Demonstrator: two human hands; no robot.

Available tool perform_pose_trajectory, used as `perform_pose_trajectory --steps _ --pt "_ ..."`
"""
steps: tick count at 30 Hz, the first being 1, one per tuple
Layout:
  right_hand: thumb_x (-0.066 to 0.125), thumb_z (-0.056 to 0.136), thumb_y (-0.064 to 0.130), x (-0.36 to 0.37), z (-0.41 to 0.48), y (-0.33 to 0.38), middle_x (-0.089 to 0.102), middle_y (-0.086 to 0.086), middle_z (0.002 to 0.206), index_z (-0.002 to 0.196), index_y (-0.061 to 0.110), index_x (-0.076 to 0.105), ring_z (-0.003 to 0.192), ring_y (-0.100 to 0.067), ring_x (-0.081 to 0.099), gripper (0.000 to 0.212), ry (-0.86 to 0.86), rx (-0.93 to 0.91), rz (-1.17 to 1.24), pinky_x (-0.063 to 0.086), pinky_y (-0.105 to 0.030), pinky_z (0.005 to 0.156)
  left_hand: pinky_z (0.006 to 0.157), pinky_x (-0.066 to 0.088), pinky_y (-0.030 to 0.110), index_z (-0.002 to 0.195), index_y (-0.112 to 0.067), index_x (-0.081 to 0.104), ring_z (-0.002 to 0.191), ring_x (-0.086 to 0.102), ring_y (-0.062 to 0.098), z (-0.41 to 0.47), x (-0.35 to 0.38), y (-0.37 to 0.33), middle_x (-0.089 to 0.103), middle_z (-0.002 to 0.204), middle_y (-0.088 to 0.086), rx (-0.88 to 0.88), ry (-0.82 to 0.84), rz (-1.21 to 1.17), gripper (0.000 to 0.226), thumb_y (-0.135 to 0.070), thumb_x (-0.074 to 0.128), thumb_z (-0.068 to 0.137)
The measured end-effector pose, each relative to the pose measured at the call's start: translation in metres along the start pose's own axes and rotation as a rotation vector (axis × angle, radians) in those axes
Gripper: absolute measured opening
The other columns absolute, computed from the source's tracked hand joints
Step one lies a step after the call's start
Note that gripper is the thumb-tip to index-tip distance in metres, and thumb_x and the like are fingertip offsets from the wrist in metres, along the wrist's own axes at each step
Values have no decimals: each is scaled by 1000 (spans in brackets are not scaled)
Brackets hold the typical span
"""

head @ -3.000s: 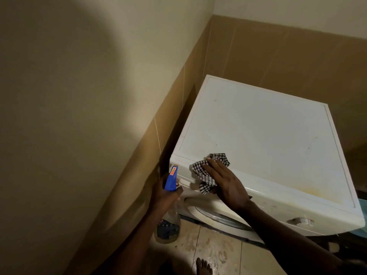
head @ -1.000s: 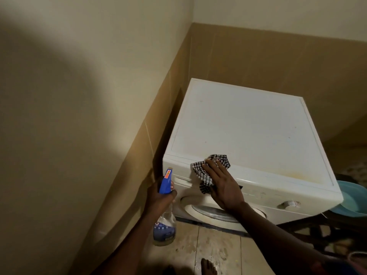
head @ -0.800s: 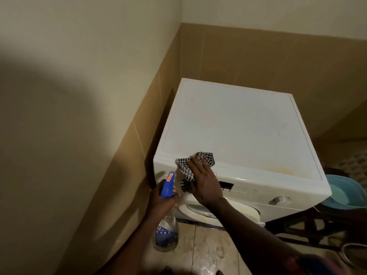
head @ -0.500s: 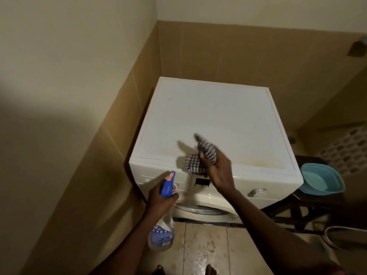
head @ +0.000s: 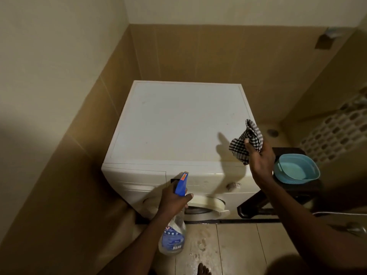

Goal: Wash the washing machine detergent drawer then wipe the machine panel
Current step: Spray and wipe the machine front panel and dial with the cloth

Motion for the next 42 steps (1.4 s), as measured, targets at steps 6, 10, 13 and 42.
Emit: perform_pose_trajectory --steps 6,10,13,42 --pt "65 90 29 -32 5 -11 64 -4 115 122 19 60 108 -23 59 34 -42 26 -38 52 -43 92 47 48 13 80 -14 58 58 60 17 -1 37 -25 59 74 4 62 75 36 22 -2 76 79" --pt "64 90 27 -47 10 -11 64 -4 116 123 17 59 107 -23 59 35 -52 21 -47 52 -45 91 50 53 19 101 -14 63 61 62 14 -5 60 -34 61 84 2 111 115 54 32 -4 80 75" --pt "64 90 28 -49 8 -10 63 1 112 121 17 58 104 -20 58 33 -17 -20 -93 53 -43 88 49 51 17 89 -11 62 58 63 17 -7 70 -35 62 80 6 127 114 70 23 -3 79 76" --pt "40 99 30 115 -112 -37 40 -17 149 139 0 45 140 -33 30 51 405 -620 -868 23 -44 118 79 60 45 112 -7 65 77 68 29 -1 -76 31 68 90 8 -70 -160 -61 40 -7 81 75"
Point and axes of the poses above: each hand's wrist, its own z-axis towards the middle knuckle, its own x-axis out of the palm, y = z × x, the point moved 5 cm from there along z, towards the middle knuckle
